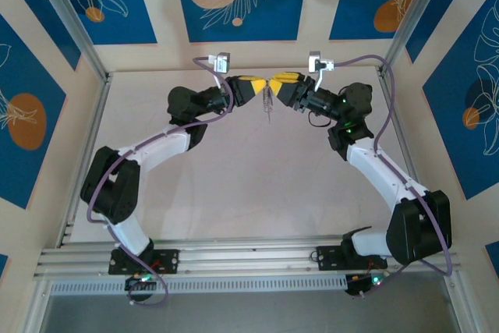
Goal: Put the keys on the keyring
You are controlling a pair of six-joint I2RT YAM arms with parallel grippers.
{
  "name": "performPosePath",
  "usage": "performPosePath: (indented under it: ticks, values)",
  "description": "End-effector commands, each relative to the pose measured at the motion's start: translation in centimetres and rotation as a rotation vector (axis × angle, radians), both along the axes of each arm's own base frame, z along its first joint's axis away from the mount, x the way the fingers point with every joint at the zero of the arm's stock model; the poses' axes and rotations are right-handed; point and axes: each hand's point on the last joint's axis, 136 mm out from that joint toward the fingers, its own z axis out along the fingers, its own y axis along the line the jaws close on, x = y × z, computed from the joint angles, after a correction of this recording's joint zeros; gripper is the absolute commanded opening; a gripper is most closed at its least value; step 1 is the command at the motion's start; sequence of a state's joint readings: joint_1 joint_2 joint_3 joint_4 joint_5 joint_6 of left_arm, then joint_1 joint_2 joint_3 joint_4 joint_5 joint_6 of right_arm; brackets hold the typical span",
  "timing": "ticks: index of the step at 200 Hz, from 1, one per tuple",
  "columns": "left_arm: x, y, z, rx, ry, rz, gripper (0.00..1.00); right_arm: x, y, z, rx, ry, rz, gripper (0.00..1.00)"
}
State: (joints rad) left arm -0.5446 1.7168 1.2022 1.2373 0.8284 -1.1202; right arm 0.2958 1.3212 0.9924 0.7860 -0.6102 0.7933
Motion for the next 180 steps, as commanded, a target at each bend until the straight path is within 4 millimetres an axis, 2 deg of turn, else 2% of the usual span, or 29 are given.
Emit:
performPosePath:
  ticks: [1, 40, 88, 113, 159, 180]
  values:
    - [-0.4, 0.0, 0.8, -0.041, -0.041, 0.006, 0.0, -0.1, 0.4, -0.4, 0.004, 0.0, 0.013, 0.39]
    - [-0.4, 0.0, 0.8, -0.04, -0.04, 0.004, 0.0, -0.1, 0.7, -0.6, 0.002, 0.007, 0.023, 0.37]
    - [-0.4, 0.0, 0.8, -0.042, -0.045, 0.01, 0.0, -0.1, 0.9, -1.0, -0.003, 0.016, 0.035, 0.26]
    - [-0.3, 0.0, 0.9, -0.042, -0.045, 0.014, 0.0, -0.3, 0.9, -1.2, -0.006, 0.017, 0.035, 0.23]
    - [-0.3, 0.0, 1.0, -0.043, -0.048, 0.02, 0.0, -0.4, 0.9, -1.5, -0.01, 0.025, 0.042, 0.0]
    - [-0.3, 0.0, 1.1, -0.041, -0.048, 0.02, 0.0, -0.3, 0.8, -1.6, -0.013, 0.029, 0.036, 0.0]
